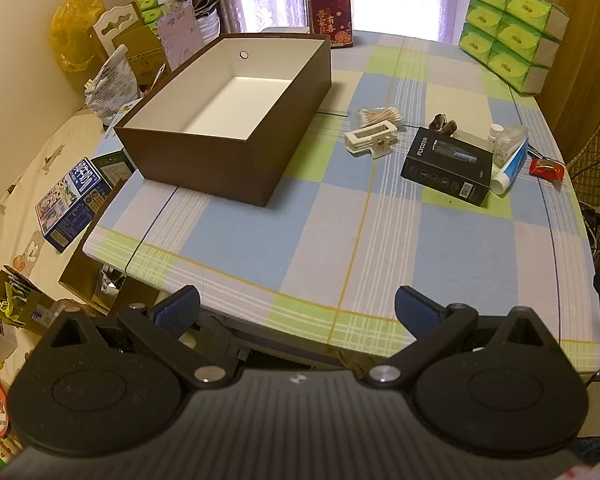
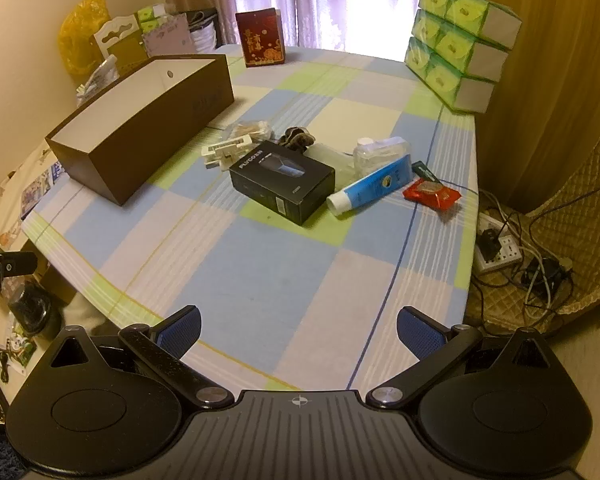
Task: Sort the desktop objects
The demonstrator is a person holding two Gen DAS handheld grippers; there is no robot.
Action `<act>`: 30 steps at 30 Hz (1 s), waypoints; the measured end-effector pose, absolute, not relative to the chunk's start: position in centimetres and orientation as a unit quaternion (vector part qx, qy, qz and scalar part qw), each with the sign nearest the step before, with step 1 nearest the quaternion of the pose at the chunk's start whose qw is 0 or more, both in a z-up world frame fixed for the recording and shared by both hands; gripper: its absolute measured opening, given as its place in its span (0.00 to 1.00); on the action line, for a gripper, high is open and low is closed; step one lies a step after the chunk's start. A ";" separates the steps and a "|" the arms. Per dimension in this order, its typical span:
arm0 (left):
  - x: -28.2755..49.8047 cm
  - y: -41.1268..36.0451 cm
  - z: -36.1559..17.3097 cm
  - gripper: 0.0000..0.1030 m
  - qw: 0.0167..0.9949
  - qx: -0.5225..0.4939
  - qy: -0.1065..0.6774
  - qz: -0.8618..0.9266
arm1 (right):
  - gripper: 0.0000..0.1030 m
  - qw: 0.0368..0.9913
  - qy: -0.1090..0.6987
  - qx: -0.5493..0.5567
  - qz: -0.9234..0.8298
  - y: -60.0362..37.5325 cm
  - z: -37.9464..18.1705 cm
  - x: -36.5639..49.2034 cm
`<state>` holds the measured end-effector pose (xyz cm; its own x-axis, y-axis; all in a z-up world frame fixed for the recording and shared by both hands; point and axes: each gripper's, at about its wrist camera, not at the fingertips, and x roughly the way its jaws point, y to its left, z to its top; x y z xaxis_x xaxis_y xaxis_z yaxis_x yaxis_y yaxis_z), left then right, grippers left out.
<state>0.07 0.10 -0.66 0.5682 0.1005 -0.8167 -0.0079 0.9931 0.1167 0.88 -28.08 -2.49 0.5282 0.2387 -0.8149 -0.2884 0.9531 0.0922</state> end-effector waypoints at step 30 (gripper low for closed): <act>0.1 0.2 -1.2 0.99 0.879 0.045 0.473 0.031 | 0.98 0.871 0.466 -0.030 0.153 -27.9 -3.2 0.6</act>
<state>0.12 0.21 -1.18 0.5509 0.0974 -0.8289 -0.0122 0.9940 0.1088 0.59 -27.89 -3.21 0.5183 0.2379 -0.8215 -0.2933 0.9517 0.0905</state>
